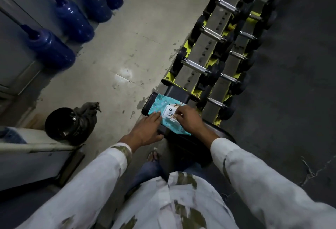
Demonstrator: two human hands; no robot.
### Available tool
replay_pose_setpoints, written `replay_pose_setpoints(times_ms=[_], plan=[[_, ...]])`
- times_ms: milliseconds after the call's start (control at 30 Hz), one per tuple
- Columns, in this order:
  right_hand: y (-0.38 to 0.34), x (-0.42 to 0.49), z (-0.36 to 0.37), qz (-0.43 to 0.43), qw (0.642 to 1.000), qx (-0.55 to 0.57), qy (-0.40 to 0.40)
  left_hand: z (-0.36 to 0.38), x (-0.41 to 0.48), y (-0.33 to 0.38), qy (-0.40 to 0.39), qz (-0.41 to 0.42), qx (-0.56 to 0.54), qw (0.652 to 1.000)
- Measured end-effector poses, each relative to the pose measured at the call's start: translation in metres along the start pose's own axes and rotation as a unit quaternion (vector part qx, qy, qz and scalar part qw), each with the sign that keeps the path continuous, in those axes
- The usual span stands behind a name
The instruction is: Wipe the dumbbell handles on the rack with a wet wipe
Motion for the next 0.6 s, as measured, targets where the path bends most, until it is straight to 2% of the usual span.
replay_pose_setpoints(times_ms=[267,600], plan=[[-0.007,0.013,0.025,0.055,0.998,-0.016,0.016,-0.003,0.002,-0.006,-0.009,0.027,-0.015,0.999],[-0.008,0.017,0.031,0.059,0.998,-0.023,0.030,-0.014,-0.004,-0.002,-0.018,0.049,-0.015,0.999]])
Point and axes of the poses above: each hand's wrist, its own x-axis towards the middle knuckle, its own z-axis out of the palm, y = z × x, the point moved 3 cm from there along x, towards the middle knuckle, and after that the axes turned 9 degrees about -x, right-handed, at the moved point
